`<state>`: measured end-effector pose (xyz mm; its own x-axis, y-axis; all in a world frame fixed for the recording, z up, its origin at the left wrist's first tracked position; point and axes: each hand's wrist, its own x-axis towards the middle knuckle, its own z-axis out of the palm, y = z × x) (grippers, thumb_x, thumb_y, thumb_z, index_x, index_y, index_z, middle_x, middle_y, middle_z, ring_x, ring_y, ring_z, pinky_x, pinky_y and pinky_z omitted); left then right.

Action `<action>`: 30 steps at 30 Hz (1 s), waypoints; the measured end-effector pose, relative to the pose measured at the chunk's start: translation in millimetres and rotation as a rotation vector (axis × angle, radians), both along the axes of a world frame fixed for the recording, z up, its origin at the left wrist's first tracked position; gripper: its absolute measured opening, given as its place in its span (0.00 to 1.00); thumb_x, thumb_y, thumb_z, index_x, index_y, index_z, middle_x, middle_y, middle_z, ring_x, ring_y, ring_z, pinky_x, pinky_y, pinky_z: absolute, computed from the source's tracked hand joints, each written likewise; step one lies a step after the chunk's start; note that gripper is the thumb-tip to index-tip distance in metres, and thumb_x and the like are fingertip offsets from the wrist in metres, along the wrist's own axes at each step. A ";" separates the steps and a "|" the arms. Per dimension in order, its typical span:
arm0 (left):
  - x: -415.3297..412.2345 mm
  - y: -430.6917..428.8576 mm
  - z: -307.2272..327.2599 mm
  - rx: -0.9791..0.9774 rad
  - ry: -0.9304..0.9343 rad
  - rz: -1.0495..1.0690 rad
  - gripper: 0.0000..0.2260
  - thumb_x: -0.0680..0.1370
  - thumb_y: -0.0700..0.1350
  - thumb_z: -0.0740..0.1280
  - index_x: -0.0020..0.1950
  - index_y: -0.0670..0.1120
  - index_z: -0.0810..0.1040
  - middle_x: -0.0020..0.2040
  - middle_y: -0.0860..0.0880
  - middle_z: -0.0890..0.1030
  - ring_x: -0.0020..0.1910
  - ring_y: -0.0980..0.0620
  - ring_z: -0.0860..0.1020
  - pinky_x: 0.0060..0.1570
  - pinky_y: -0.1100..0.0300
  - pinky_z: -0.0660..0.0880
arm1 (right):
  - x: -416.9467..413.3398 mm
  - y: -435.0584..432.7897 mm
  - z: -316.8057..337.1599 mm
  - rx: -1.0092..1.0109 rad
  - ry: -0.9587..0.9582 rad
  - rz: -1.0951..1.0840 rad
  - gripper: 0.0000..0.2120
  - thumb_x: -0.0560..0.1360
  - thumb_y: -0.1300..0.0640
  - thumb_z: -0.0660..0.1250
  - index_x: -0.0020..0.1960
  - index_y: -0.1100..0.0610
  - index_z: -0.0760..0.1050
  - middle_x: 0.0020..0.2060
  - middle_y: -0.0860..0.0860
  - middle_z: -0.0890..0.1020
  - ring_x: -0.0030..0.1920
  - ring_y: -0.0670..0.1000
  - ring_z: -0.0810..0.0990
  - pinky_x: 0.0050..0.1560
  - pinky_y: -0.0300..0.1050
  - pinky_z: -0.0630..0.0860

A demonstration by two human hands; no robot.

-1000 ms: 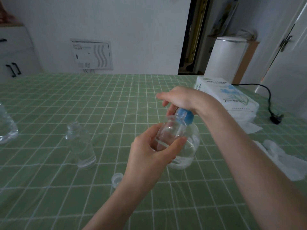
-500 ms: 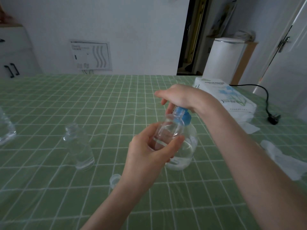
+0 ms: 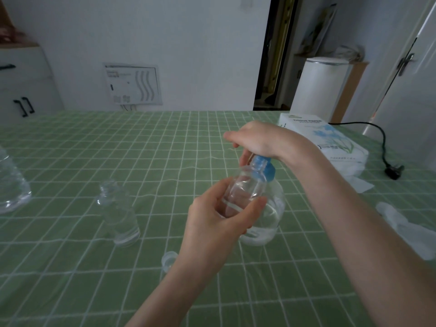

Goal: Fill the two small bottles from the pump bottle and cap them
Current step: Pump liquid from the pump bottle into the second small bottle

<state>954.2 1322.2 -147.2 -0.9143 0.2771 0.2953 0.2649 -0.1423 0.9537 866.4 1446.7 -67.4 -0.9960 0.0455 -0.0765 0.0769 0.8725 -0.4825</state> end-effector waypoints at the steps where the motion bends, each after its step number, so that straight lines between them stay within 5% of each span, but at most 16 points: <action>1: 0.0 0.1 0.3 0.003 0.000 -0.001 0.06 0.70 0.42 0.72 0.42 0.52 0.80 0.26 0.56 0.80 0.24 0.63 0.76 0.22 0.74 0.68 | -0.6 -0.1 1.3 0.003 0.002 0.001 0.26 0.80 0.43 0.56 0.67 0.61 0.71 0.58 0.59 0.80 0.60 0.57 0.76 0.52 0.49 0.65; 13: 0.5 -0.4 -3.8 -0.016 -0.013 0.016 0.04 0.69 0.44 0.73 0.42 0.51 0.80 0.27 0.54 0.80 0.24 0.60 0.76 0.24 0.70 0.70 | 4.1 -2.1 -5.4 -0.026 -0.083 -0.036 0.22 0.80 0.43 0.55 0.58 0.58 0.77 0.57 0.57 0.80 0.58 0.57 0.76 0.50 0.49 0.66; 26: 1.0 1.5 1.8 0.018 0.009 -0.003 0.07 0.67 0.47 0.72 0.43 0.50 0.80 0.27 0.56 0.81 0.25 0.63 0.77 0.24 0.73 0.70 | -0.5 -0.2 3.0 0.019 -0.048 -0.015 0.26 0.79 0.42 0.56 0.68 0.59 0.71 0.61 0.58 0.79 0.62 0.57 0.75 0.54 0.49 0.65; 30: -0.3 1.4 0.7 0.019 0.009 0.006 0.10 0.64 0.50 0.71 0.44 0.49 0.80 0.27 0.55 0.81 0.26 0.62 0.78 0.26 0.72 0.71 | 1.1 -1.6 1.2 0.001 -0.058 -0.018 0.24 0.79 0.42 0.55 0.63 0.58 0.75 0.60 0.58 0.79 0.62 0.57 0.75 0.55 0.50 0.65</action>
<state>954.0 1323.6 -146.5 -0.9130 0.2662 0.3091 0.2746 -0.1593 0.9483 867.5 1445.0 -66.2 -0.9890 0.0632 -0.1339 0.1201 0.8712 -0.4760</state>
